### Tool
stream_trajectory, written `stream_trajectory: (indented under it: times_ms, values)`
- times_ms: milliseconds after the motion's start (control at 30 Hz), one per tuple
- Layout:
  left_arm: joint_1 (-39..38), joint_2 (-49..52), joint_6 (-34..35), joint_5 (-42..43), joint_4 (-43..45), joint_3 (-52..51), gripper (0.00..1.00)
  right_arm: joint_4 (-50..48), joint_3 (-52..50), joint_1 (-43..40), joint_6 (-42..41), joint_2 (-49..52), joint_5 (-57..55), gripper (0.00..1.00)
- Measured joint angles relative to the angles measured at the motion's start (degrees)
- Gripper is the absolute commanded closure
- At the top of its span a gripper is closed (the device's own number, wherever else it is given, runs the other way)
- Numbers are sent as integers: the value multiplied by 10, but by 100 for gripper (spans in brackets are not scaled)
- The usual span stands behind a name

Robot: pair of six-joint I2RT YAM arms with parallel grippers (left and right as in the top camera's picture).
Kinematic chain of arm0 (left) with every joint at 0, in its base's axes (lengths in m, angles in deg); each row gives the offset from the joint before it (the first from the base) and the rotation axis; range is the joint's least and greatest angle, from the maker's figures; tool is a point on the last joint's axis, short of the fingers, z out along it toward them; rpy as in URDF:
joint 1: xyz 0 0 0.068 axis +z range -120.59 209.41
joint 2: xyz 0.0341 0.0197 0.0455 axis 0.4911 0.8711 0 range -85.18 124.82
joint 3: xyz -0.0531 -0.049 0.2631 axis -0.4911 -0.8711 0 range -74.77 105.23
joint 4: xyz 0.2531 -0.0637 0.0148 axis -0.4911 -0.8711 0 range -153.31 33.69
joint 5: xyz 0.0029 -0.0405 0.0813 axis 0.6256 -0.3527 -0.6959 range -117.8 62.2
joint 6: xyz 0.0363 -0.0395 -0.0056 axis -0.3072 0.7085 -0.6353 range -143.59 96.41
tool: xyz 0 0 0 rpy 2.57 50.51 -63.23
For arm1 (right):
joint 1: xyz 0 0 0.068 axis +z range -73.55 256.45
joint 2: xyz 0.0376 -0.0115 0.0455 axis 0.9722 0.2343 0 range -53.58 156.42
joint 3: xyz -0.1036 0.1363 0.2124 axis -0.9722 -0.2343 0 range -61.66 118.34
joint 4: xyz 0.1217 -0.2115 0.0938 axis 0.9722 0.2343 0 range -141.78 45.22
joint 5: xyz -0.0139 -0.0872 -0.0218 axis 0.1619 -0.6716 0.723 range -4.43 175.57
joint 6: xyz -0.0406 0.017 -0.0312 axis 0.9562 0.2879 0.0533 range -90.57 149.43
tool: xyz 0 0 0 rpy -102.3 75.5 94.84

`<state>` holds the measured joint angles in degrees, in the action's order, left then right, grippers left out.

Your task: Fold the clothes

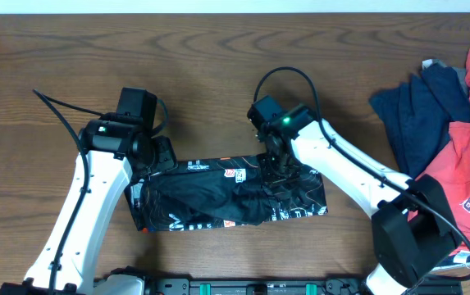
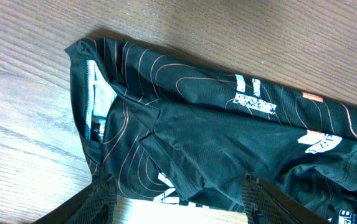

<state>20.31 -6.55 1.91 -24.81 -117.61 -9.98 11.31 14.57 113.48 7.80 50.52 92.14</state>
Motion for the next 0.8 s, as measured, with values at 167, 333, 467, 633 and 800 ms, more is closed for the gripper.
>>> stream_trajectory:
  times_ms: [167,333,467,633,800]
  values:
    - [0,0,0,0,0,0,34,-19,0,17,67,0,71,47]
    - [0,0,0,0,0,0,34,-23,0,27,116,0,97,56]
    - [0,0,0,0,0,0,34,-12,0,23,85,0,35,53]
    - [0,0,0,0,-3,0,34,3,0,-7,-2,0,-76,54]
    - [0,0,0,0,-3,0,34,9,-1,-36,-21,0,-120,55]
